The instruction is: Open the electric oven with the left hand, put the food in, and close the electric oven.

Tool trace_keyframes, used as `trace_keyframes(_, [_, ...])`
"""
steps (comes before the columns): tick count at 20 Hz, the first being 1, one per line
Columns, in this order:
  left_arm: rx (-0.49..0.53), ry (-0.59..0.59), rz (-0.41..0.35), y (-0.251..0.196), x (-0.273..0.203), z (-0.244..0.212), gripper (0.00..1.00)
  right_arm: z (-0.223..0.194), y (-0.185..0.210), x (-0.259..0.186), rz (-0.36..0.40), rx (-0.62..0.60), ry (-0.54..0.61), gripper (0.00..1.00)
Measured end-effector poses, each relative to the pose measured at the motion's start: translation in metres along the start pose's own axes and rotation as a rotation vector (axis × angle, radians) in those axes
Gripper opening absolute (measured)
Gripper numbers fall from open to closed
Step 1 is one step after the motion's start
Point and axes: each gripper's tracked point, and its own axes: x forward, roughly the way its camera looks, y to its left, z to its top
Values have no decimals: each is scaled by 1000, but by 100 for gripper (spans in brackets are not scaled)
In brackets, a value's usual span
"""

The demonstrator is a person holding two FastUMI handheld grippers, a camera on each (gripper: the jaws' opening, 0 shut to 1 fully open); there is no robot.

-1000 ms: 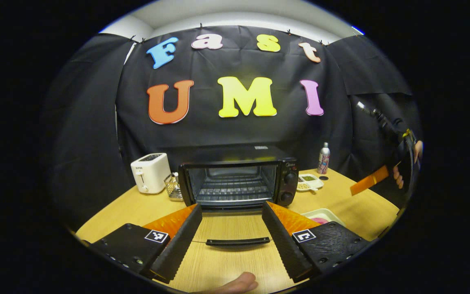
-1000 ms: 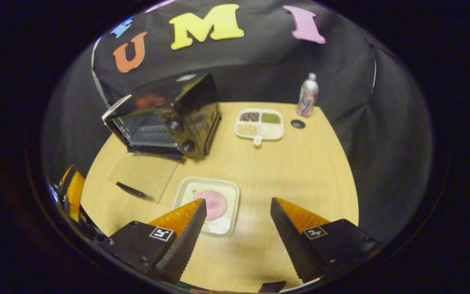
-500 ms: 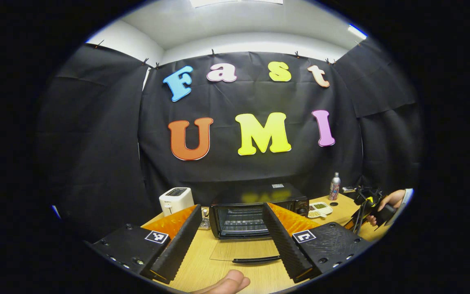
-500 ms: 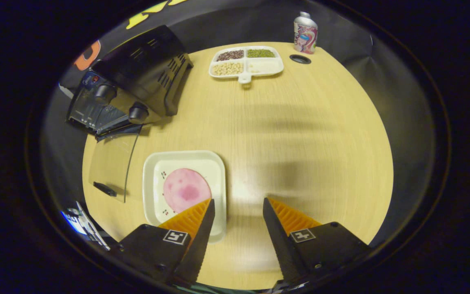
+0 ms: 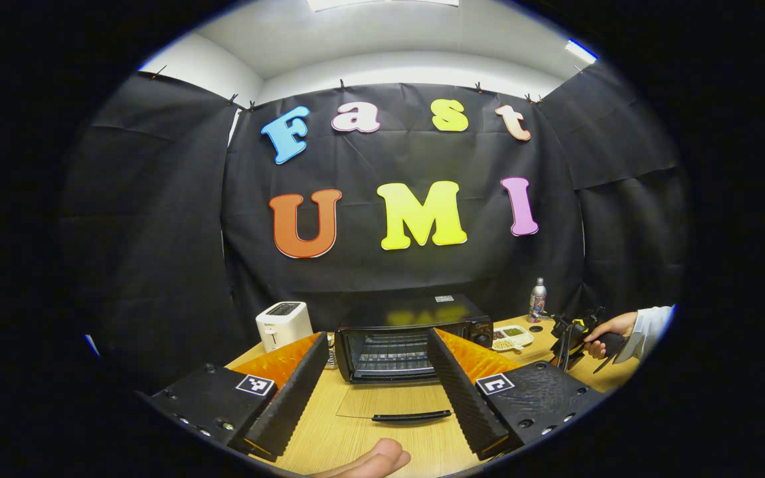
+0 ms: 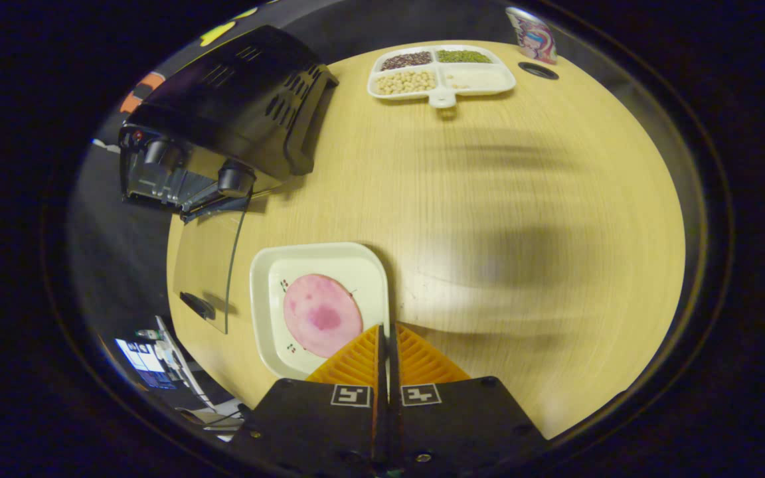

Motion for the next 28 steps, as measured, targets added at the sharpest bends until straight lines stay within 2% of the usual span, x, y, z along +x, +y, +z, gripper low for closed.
trace_keyframes(4, [-11, -23, 10, 7, -7, 10, 94, -10, 0, 0, 155, 92, -7, 4])
trace_keyframes(5, [-15, -23, 11, 8, -9, 11, 94, -14, -1, -3, 194, 116, 0, 1])
trace_keyframes(8, [-24, -19, 12, 8, -10, 11, 94, -20, -9, -6, 252, 159, -10, 4])
trace_keyframes(10, [-28, -19, 8, 6, -11, 12, 94, -23, -15, -11, 270, 185, -23, 0])
trace_keyframes(13, [-32, -13, 4, 6, -10, 11, 94, -27, -25, -23, 289, 214, -48, 4])
trace_keyframes(14, [-27, -13, 4, 6, -11, 11, 94, -26, -27, -29, 292, 215, -63, 0])
trace_keyframes(19, [-13, -18, 2, 11, -13, 15, 95, -23, -25, -67, 281, 214, -145, 0])
trace_keyframes(20, [-10, -20, 3, 13, -11, 15, 95, -22, -21, -73, 273, 214, -163, 4])
trace_keyframes(21, [-6, -24, -1, 15, -12, 16, 95, -21, -16, -79, 270, 213, -179, 0])
trace_keyframes(24, [7, -28, -1, 20, -13, 17, 95, -24, 10, -95, 286, 194, -210, 0])
trace_keyframes(25, [10, -29, 3, 23, -14, 16, 95, -27, 17, -99, 292, 180, -220, 4])
trace_keyframes(26, [10, -31, 10, 26, -15, 16, 95, -28, 27, -103, 294, 166, -224, 0])
trace_keyframes(28, [9, -34, 17, 34, -18, 15, 95, -31, 50, -107, 303, 134, -221, 0])
